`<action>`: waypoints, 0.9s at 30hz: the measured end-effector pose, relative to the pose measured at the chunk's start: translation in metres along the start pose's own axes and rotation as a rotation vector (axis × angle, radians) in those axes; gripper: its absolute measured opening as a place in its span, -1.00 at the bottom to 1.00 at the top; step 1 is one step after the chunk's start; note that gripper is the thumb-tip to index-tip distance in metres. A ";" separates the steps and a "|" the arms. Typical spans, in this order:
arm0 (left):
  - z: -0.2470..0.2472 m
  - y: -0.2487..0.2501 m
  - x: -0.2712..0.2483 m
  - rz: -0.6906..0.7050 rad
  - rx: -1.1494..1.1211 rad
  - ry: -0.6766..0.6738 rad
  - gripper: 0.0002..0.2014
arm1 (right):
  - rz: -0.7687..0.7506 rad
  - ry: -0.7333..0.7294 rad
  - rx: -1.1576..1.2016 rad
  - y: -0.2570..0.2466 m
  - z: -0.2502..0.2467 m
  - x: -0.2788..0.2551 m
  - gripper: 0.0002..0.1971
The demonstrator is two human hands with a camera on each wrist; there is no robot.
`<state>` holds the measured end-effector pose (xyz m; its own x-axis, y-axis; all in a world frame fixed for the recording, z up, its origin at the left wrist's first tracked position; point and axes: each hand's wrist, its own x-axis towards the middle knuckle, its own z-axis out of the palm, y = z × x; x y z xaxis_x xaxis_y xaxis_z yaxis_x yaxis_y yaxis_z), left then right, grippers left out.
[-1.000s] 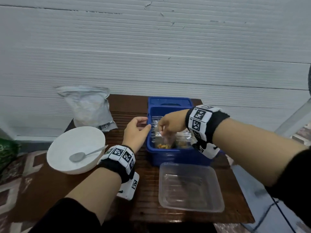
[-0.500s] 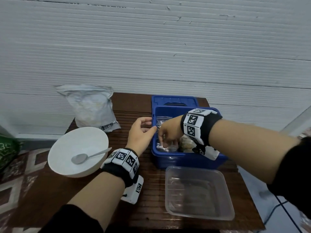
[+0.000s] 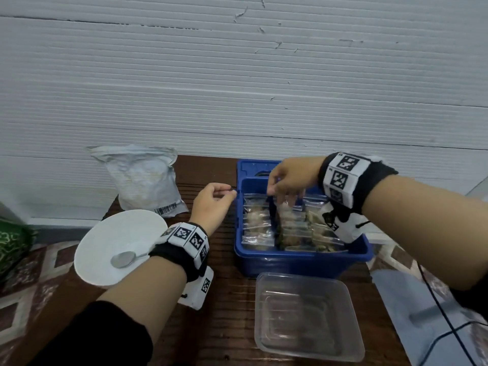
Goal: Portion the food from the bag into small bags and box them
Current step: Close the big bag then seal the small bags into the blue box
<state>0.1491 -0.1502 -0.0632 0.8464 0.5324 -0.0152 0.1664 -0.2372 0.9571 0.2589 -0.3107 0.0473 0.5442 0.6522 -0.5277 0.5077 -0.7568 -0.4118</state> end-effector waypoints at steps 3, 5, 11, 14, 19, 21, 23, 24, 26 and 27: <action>-0.004 0.015 0.023 -0.009 0.119 0.012 -0.86 | 0.066 0.152 0.064 0.020 -0.029 -0.007 -0.86; -0.005 0.024 0.042 -0.042 0.207 -0.032 -0.86 | 0.130 0.274 0.069 0.038 -0.047 -0.009 -0.89; 0.006 0.031 0.103 -0.082 0.419 -0.223 -0.66 | 0.300 0.467 0.068 0.105 -0.074 0.006 -0.85; 0.014 0.029 0.130 -0.106 0.464 -0.298 -0.56 | 0.347 0.446 0.081 0.134 -0.073 0.026 -0.82; 0.031 0.019 0.162 -0.165 0.451 -0.363 -0.45 | 0.382 0.388 0.097 0.175 -0.063 0.066 -0.67; 0.038 0.012 0.171 -0.209 0.437 -0.382 -0.41 | 0.380 0.351 0.075 0.188 -0.056 0.082 -0.58; 0.044 0.005 0.178 -0.246 0.446 -0.390 -0.39 | 0.379 0.297 0.070 0.198 -0.047 0.095 -0.47; 0.047 0.001 0.181 -0.261 0.452 -0.391 -0.37 | 0.381 0.260 0.063 0.201 -0.043 0.100 -0.43; 0.051 -0.007 0.185 -0.287 0.465 -0.417 -0.38 | 0.372 0.183 -0.021 0.204 -0.036 0.109 -0.39; 0.053 -0.010 0.187 -0.292 0.476 -0.435 -0.45 | 0.359 0.150 -0.070 0.204 -0.033 0.112 -0.40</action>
<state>0.3324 -0.0911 -0.0906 0.8424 0.2786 -0.4613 0.5363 -0.5170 0.6671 0.4452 -0.3908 -0.0713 0.7843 0.3495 -0.5125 0.3087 -0.9365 -0.1662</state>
